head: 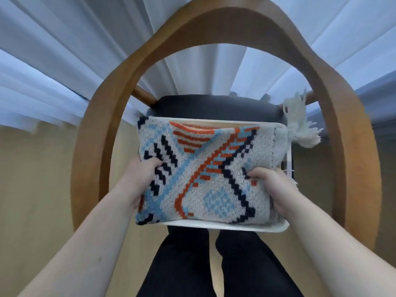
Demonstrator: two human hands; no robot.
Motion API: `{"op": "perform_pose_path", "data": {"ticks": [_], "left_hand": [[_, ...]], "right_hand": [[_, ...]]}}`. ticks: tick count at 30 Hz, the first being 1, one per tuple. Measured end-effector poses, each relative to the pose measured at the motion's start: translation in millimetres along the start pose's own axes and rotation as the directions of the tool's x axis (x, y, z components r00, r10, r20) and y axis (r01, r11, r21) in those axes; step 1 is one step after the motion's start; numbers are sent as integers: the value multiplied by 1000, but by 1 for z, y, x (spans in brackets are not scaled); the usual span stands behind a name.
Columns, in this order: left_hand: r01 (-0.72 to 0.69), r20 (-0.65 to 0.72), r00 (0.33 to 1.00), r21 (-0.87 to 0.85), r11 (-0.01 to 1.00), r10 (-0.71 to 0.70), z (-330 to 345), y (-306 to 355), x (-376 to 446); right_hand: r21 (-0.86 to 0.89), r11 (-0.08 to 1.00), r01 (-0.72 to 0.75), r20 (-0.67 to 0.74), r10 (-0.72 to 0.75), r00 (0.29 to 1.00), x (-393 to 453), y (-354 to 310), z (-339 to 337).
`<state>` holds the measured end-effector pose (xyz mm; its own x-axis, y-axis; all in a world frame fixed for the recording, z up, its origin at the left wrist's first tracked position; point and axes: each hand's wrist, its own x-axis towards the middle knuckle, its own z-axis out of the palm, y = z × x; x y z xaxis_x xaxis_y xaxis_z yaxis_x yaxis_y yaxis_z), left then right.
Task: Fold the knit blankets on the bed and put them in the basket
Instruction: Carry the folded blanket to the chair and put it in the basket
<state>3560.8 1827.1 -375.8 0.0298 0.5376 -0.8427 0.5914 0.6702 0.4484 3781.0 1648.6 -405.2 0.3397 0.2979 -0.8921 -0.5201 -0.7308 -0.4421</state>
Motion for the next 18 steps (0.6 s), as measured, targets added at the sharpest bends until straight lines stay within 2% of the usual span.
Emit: {"op": "perform_pose_path", "data": {"ticks": [4,6,7,8,10,12,13,15,17,18], "left_hand": [[46,3,999,94,995,-46,0,1,8],[-22,-46,998,237,971,34,2,3,9],[-92,-71,990,355,930,125,4,4,7],[-166,-102,966,465,870,239,7,4,2],[-293,-142,887,561,774,439,12,2,-10],[-394,-157,778,632,667,608,15,-2,-12],[-421,-138,719,693,585,681,16,-5,-8],[-472,-47,616,777,417,786,21,-4,-1],[-485,57,578,826,287,814,25,0,12],[-476,91,590,842,255,802,26,0,19]], "right_hand": [[11,998,-66,-38,66,997,0,7,0],[-51,999,-19,-99,14,995,-4,8,1],[-126,991,46,-168,-67,983,-7,7,3],[-222,967,129,-256,-185,949,-11,5,4],[-414,867,278,-383,-443,810,-19,-3,4],[-555,754,352,-386,-608,694,-18,-12,3],[-629,699,339,-342,-641,688,-14,-17,3],[-727,623,289,-245,-628,739,-5,-27,4],[-741,623,250,-230,-586,777,1,-36,7],[-726,647,233,-242,-558,794,4,-39,8]]}}
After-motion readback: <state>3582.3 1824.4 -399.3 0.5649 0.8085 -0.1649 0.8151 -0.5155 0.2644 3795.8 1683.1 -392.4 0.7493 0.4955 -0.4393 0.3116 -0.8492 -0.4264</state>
